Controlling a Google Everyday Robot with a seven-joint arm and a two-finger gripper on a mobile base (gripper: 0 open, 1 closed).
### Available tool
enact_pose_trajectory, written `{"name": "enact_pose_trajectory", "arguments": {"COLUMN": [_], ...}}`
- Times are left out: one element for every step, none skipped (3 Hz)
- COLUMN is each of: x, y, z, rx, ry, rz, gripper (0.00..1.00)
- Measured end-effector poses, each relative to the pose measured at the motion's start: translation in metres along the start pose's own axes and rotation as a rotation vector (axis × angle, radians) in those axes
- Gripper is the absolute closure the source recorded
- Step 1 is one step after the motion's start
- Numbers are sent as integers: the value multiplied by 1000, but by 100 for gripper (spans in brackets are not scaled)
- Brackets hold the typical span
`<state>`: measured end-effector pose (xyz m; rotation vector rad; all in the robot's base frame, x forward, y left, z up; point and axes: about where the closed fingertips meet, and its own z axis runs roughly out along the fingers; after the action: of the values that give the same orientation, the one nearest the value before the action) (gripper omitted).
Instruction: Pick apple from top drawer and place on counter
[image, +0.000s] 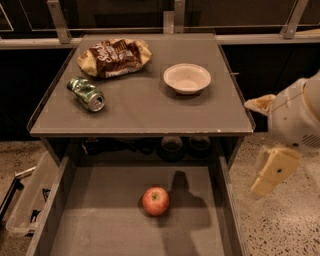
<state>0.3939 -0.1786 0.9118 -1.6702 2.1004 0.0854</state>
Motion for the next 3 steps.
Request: {"name": "enact_pose_trajectory", "arguments": {"x": [-1, -1, 1], "y": [34, 34, 41], "z": [50, 50, 69], "rx": [-53, -53, -94], "ry": [-111, -111, -151], "rz": [-28, -28, 6], "gripper": [0, 0, 0]}}
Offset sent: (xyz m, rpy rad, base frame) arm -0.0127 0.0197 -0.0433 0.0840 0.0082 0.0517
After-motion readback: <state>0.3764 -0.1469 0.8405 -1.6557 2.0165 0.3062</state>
